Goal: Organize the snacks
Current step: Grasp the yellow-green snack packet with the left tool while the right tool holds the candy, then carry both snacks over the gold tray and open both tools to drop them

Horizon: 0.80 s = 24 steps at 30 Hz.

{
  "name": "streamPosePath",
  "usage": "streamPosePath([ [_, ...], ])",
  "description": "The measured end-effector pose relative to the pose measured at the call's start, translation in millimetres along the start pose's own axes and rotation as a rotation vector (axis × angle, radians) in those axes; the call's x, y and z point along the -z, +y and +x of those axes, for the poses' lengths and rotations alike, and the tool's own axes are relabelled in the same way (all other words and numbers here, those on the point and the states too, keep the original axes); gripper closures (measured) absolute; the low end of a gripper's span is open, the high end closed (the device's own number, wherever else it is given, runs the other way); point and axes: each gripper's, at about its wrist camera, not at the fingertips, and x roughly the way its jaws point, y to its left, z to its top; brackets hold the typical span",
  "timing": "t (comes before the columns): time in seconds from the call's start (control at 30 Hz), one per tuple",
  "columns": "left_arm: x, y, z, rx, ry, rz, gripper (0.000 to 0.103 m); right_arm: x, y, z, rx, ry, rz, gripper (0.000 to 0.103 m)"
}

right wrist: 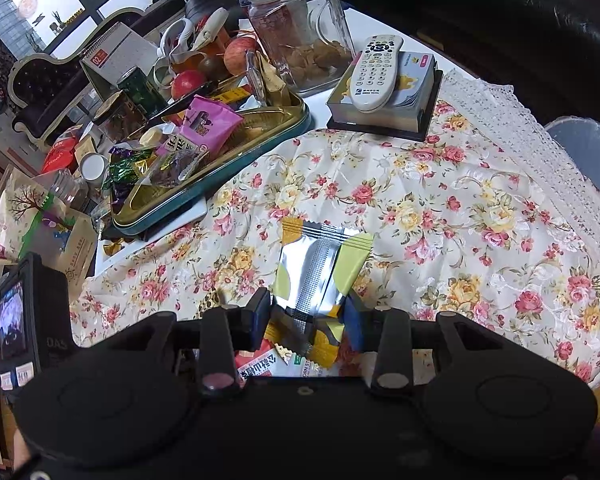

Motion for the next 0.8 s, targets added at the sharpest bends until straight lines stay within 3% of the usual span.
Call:
streamPosePath([
  [0.13,-8,12,-14,0.042,-0.021,-0.059,0.054,-1,1,-2,-0.002,-0.009,-0.003,0.062],
  [0.5,-12,30,-111,0.038,-0.216,-0.037,0.053,-9,17,-14,-0.015,-0.054,-0.005,0.062],
  [0.8,-3,96,-140,0.005,-0.214,-0.081,0.053,4,62,-8,-0.04,-0.033,-0.088,0.062],
])
